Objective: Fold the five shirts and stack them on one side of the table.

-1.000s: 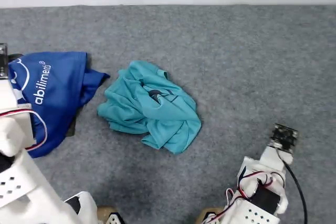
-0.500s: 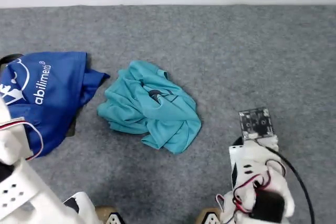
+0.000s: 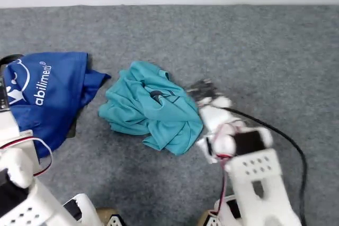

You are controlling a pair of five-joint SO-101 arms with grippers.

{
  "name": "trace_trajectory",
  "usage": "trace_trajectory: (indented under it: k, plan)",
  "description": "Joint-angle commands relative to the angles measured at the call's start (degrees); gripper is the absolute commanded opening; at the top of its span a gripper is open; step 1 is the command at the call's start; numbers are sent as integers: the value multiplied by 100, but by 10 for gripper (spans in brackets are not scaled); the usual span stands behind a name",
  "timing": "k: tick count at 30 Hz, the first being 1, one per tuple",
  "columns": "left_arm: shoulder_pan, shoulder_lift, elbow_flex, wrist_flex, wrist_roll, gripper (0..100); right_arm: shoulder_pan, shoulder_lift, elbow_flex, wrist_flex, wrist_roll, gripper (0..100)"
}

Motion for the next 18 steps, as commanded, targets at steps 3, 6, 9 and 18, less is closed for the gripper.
trace_trajectory:
  k: [3, 6, 9, 18]
  plan:
    - [-53, -105, 198, 105, -44, 15, -1218, 1024, -554, -31, 18, 126]
    - [-62, -114, 400, 105, -18, 15, -1525, 1543, -800, -119, 9, 183]
    - [-62, -114, 541, 105, -9, 15, -1710, 2000, -1125, -338, 9, 184]
    - [-53, -114, 848, 97, -9, 15, -2378, 3565, -2066, -1068, -97, 185]
